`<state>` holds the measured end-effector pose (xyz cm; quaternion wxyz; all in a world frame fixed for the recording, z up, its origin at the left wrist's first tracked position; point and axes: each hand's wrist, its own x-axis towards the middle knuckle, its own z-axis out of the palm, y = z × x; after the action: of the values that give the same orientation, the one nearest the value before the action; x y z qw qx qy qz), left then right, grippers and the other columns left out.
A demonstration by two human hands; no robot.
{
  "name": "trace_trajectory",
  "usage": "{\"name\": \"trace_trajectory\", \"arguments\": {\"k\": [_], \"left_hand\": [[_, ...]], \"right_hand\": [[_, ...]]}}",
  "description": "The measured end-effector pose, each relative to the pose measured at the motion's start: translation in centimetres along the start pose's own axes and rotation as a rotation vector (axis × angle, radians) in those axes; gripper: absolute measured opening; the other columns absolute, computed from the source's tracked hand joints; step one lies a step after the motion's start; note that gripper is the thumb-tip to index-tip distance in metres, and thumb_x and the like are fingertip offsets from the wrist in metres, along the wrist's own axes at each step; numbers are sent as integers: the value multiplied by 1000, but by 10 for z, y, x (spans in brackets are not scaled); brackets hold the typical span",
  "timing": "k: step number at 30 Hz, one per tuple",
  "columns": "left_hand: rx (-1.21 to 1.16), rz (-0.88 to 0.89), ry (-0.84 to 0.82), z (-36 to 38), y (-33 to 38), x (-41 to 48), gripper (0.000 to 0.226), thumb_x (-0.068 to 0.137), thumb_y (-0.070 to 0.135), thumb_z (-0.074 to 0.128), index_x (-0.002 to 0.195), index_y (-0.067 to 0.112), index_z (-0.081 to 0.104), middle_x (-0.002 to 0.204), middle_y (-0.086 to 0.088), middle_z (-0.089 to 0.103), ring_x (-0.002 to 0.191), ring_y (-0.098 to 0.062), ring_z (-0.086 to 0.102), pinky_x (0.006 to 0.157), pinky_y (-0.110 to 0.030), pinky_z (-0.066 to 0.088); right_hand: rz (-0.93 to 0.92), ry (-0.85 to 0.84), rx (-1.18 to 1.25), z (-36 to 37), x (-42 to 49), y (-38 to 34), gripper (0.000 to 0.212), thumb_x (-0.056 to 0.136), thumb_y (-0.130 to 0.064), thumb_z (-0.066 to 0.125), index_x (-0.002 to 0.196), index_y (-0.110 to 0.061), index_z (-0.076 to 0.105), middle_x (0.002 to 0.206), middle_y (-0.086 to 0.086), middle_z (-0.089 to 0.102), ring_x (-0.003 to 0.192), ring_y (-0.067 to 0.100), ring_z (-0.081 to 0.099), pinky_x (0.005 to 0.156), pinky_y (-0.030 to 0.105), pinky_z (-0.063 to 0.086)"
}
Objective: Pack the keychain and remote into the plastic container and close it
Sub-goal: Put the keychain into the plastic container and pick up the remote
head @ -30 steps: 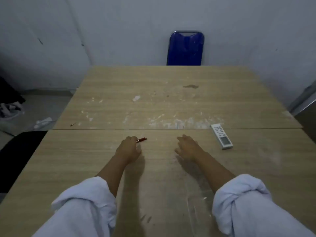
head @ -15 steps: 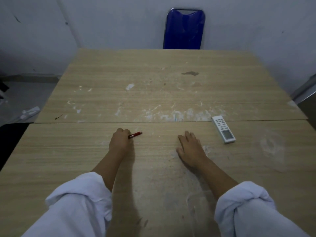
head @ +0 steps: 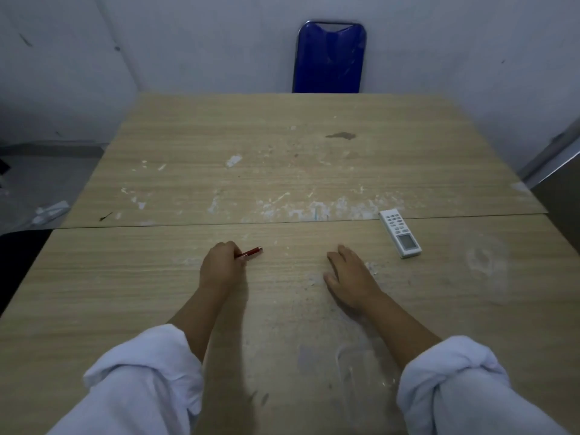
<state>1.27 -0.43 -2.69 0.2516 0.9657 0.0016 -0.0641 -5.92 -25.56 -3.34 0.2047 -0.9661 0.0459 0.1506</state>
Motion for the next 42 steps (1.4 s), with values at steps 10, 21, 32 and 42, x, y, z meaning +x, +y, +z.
{"name": "trace_trajectory", "arguments": {"k": [10,21,32,42], "left_hand": [[-228,156,51,8,42,-78,8,79,10,68,85,6,69,86,-14,71,82,-27,64,75,-39,53],[-452,295,-70,41,99,-164,5,73,9,74,75,11,70,75,-4,69,68,-12,63,60,-11,47],[-232,501,-224,88,121,-187,6,72,5,66,77,3,68,84,-16,67,78,-27,61,69,-28,48],[-115,554,-251,98,114,-188,12,81,16,59,86,9,67,96,-11,66,84,-27,63,72,-36,51]], "right_hand": [[63,90,136,-17,-72,35,44,91,-28,54,130,-10,50,131,14,56,121,28,51,102,37,42],[128,129,180,-13,-140,87,36,89,-27,59,121,-12,59,120,12,62,111,24,58,95,33,46],[76,150,242,0,-151,105,23,91,-14,52,104,-9,70,103,17,68,97,29,61,84,31,43],[-3,140,287,-3,-153,112,26,89,-10,53,105,-11,73,102,13,71,96,26,62,81,28,44]]}}
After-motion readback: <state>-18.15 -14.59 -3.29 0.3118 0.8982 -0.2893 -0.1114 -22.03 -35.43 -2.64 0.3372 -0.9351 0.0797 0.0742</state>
